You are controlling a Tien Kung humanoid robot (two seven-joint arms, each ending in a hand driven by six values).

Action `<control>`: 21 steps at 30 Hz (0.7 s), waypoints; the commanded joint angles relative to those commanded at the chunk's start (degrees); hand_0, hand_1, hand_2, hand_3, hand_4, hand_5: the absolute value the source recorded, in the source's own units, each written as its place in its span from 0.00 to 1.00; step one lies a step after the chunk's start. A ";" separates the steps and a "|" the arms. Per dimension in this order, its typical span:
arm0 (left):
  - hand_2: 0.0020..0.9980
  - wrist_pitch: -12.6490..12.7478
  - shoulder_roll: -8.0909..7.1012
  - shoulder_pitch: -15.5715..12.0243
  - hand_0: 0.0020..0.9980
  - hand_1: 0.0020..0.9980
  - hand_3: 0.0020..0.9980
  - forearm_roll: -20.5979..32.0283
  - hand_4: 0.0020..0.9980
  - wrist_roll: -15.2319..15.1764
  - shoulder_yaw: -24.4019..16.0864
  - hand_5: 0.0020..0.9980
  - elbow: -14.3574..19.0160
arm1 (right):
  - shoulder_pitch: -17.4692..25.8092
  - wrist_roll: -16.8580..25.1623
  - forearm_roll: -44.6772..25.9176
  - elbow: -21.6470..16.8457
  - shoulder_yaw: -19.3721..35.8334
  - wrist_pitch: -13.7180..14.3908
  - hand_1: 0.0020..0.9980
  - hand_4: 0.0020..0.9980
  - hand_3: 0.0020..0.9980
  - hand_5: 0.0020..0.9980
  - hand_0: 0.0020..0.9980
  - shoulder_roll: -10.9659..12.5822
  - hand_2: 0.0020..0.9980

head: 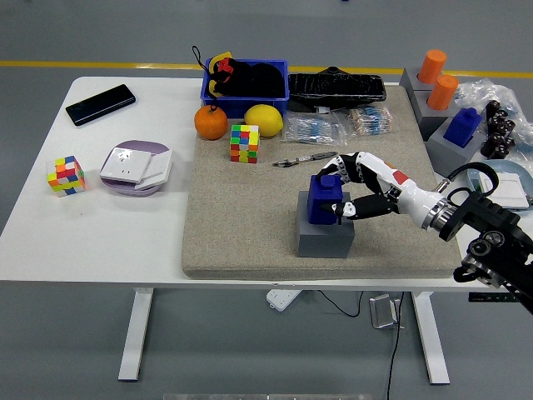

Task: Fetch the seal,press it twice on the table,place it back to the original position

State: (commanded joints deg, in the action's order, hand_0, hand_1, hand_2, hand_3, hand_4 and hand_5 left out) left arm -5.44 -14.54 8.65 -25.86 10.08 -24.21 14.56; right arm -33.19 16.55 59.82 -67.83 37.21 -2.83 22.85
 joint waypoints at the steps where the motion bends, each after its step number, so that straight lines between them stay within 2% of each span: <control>1: 0.69 0.00 0.00 0.01 0.75 0.70 0.75 0.03 0.69 0.01 0.03 0.30 -0.02 | -0.02 -0.01 0.00 0.01 -0.01 0.00 0.43 0.70 0.51 0.00 0.57 0.04 0.45; 21: 0.69 -0.02 0.10 -0.04 0.75 0.70 0.75 -0.27 0.69 -0.05 -0.39 0.30 0.02 | 0.39 -0.99 1.94 -1.60 1.27 -0.92 0.43 0.70 0.51 0.00 0.56 1.09 0.45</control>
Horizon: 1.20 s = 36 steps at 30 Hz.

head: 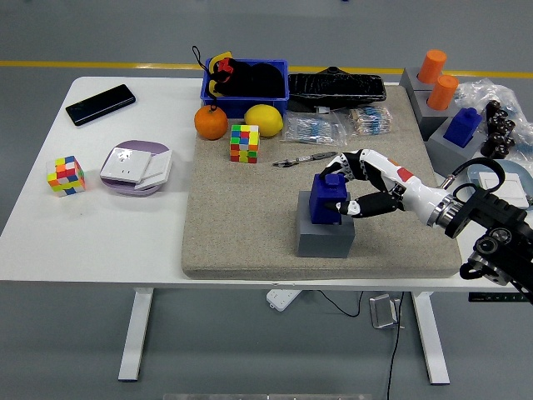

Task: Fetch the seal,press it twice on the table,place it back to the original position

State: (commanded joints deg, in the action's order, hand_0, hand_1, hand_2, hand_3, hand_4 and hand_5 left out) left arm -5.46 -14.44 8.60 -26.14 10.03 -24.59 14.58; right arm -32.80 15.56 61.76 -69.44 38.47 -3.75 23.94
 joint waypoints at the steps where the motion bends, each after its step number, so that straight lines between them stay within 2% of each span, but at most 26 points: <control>1: 0.69 0.00 0.02 0.01 0.75 0.70 0.75 0.00 0.69 0.00 -0.04 0.30 0.00 | 0.02 0.01 0.03 0.06 -0.06 -0.05 0.43 0.70 0.51 0.00 0.56 0.01 0.45; 28: 0.69 -0.03 0.20 0.12 0.75 0.70 0.75 -0.16 0.69 0.01 -0.35 0.30 0.00 | -0.79 0.80 0.94 1.65 -2.04 0.71 0.43 0.70 0.52 0.00 0.56 0.17 0.45; 29: 0.69 -0.04 0.19 0.14 0.75 0.70 0.75 -0.17 0.69 0.01 -0.35 0.30 0.02 | -0.82 0.80 0.91 1.67 -2.02 0.70 0.49 0.75 0.57 0.00 0.61 0.16 0.50; 34: 0.69 -0.04 0.12 0.11 0.75 0.70 0.75 0.02 0.69 0.04 -0.05 0.30 -0.07 | -0.93 0.81 0.77 1.74 -1.87 0.74 0.49 0.75 0.57 0.00 0.61 0.09 0.50; 35: 0.69 -0.04 0.10 0.11 0.75 0.70 0.75 0.02 0.69 0.04 -0.05 0.30 -0.07 | -0.94 0.84 0.74 1.74 -1.85 0.76 0.58 0.87 0.68 0.00 0.65 0.09 0.59; 36: 0.69 -0.03 0.10 0.14 0.75 0.70 0.75 -0.01 0.69 0.03 -0.07 0.30 -0.06 | -0.96 0.87 0.77 1.73 -1.82 0.80 0.58 0.87 0.68 0.00 0.65 0.09 0.59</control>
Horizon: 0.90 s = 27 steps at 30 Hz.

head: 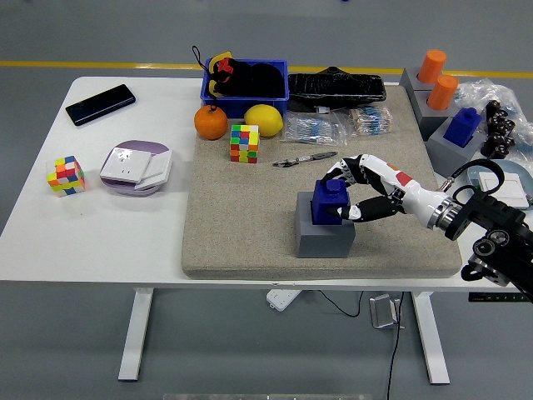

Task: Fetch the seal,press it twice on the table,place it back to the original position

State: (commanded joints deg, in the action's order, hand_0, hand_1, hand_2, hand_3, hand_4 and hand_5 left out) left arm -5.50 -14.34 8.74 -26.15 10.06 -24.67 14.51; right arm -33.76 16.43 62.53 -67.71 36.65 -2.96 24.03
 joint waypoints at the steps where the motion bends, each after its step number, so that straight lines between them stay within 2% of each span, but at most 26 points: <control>1: 0.69 0.00 0.00 0.01 0.75 0.70 0.75 -0.03 0.69 0.00 -0.04 0.30 0.01 | -0.01 0.04 -0.02 0.00 -0.01 0.04 0.58 0.87 0.68 0.00 0.65 0.00 0.59; 4: 0.69 -0.01 0.03 0.02 0.75 0.70 0.75 -0.14 0.69 -0.02 -0.22 0.30 0.05 | -0.02 0.23 -0.01 0.00 -0.05 0.22 0.58 0.87 0.68 0.00 0.65 -0.07 0.59; 5: 0.69 -0.02 0.05 0.03 0.75 0.70 0.75 -0.16 0.69 -0.03 -0.24 0.30 0.06 | -0.03 0.27 -0.01 0.01 -0.03 0.22 0.71 0.96 0.78 0.00 0.72 -0.11 0.74; 20: 0.69 -0.04 0.11 -0.06 0.75 0.70 0.75 -0.11 0.69 0.00 -0.24 0.30 0.02 | -0.10 0.14 0.01 -0.06 0.01 0.06 0.73 1.00 0.80 0.00 0.73 -0.15 0.75; 27: 0.69 -0.04 0.08 0.00 0.75 0.70 0.75 -0.07 0.69 -0.01 -0.21 0.30 0.01 | -0.16 -0.86 0.20 -0.17 0.59 -0.96 0.75 1.00 0.82 0.00 0.74 0.01 0.77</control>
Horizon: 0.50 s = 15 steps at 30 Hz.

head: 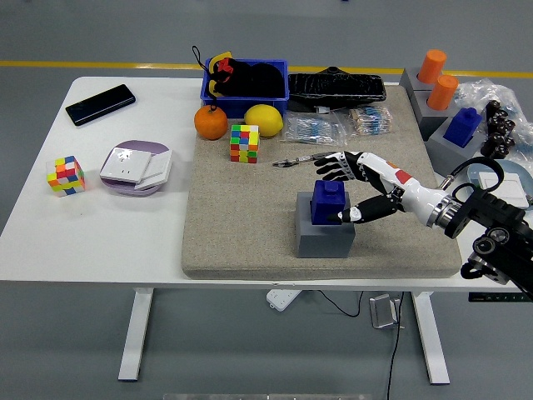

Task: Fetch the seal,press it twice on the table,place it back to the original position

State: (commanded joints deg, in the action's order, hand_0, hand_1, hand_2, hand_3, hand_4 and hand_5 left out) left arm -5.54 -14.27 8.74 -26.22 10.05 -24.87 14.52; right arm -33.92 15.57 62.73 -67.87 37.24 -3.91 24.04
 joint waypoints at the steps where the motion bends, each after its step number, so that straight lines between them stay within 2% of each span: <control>1: 0.69 0.00 0.00 -0.01 0.75 0.70 0.75 0.02 0.69 0.00 0.00 0.30 0.00 | 0.01 -0.20 -0.08 0.04 0.14 -0.29 0.75 1.00 0.82 0.00 0.74 0.02 0.77; 2: 0.69 -0.01 0.00 -0.01 0.75 0.70 0.75 0.05 0.69 0.01 0.03 0.30 0.00 | 0.02 -0.36 -0.13 0.09 0.28 -0.56 0.88 1.00 0.88 0.21 0.87 0.04 0.87; 7: 0.69 -0.04 -0.03 -0.09 0.75 0.70 0.75 0.06 0.69 0.01 0.00 0.30 0.02 | 0.39 -1.65 -0.42 0.10 2.51 -3.15 0.88 1.00 0.88 0.21 0.87 0.70 0.87; 8: 0.69 -0.03 -0.05 -0.10 0.75 0.70 0.75 0.08 0.69 -0.01 -0.03 0.30 0.02 | 0.47 -1.96 -0.35 -0.02 3.01 -3.56 0.94 1.00 0.95 0.41 0.95 0.93 0.94; 13: 0.69 -0.03 -0.17 -0.18 0.75 0.70 0.75 0.14 0.69 -0.01 -0.01 0.30 -0.01 | 1.51 -3.13 0.73 -1.52 5.85 -4.82 0.94 1.00 0.95 0.41 0.95 2.34 0.94; 14: 0.69 -0.04 -0.17 -0.20 0.75 0.70 0.75 0.15 0.69 0.01 0.02 0.30 -0.02 | 1.99 -3.47 1.25 -2.07 6.77 -5.23 0.97 1.00 0.99 0.47 0.97 2.75 0.96; 15: 0.69 -0.05 -0.18 -0.21 0.75 0.70 0.75 0.15 0.69 0.01 0.03 0.30 -0.02 | 2.36 -3.70 1.62 -2.42 7.44 -5.48 0.97 1.00 0.99 0.47 0.97 3.04 0.96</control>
State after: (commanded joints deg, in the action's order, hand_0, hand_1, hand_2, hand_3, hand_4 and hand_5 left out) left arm -5.59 -14.45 8.53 -26.07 10.07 -24.84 14.50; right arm -31.56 11.87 64.35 -70.29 44.68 -9.40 27.08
